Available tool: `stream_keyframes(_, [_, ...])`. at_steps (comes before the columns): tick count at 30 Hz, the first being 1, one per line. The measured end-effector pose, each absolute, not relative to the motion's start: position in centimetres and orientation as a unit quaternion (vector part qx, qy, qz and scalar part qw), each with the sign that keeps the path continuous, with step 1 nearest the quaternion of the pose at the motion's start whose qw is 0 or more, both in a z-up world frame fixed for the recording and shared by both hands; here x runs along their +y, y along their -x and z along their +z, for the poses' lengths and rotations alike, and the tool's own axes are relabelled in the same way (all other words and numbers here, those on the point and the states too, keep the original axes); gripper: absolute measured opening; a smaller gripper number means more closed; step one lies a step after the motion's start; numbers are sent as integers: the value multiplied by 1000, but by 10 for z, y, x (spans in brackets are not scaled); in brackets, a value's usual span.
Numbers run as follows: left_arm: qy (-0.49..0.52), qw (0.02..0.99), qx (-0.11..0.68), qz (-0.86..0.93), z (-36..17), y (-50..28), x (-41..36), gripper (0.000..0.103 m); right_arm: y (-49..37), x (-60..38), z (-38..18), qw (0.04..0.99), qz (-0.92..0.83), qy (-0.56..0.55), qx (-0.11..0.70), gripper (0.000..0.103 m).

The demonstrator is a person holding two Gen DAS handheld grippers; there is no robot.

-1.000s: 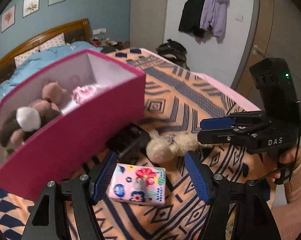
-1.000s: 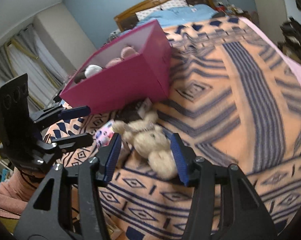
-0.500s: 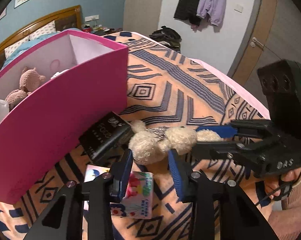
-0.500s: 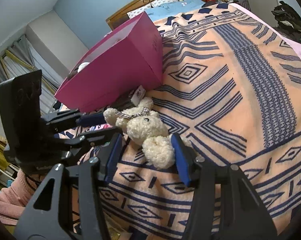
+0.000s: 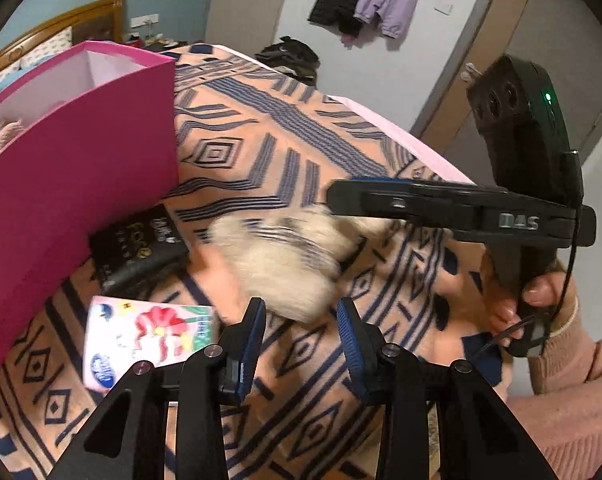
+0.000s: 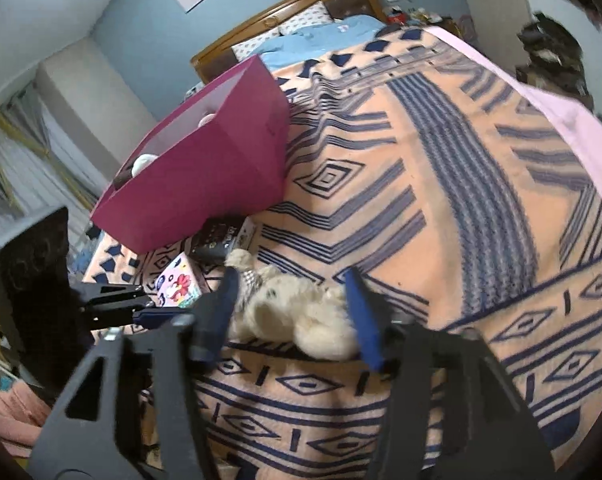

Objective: Organize objects
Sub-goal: 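Move the right tool to the cream teddy bear and grasp it, then carry the cream teddy bear into the magenta box and release it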

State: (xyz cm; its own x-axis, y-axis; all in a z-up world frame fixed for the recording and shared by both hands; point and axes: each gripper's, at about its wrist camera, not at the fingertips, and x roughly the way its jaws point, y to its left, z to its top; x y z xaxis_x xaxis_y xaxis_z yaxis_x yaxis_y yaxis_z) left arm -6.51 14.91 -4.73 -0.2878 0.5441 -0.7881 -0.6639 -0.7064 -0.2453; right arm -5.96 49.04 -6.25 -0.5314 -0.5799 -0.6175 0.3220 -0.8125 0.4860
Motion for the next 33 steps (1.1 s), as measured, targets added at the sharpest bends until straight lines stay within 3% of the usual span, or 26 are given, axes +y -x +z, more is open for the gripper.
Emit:
stream_keyframes(6, [465,373,59,800,-46,68,149,45,59,488,-71,263,-853,-421,-164,68])
stream_keyframes(13, [489,372,55,788,-60,76,158,45,59,479,-80,270,-847,-434,-145,68])
stream_keyframes(15, [491,369,52,787,-62,78,160,45,60,479,-81,265,-850,-434,-140,55])
stream_keyframes(20, [487,370,46,790,-57,78,162,45,59,480,-80,273,-851,-427,-141,45])
stream_keyframes(33, [420,356,31,834,2,62,129,45,50,450,-16,310,-879,-353,-87,45])
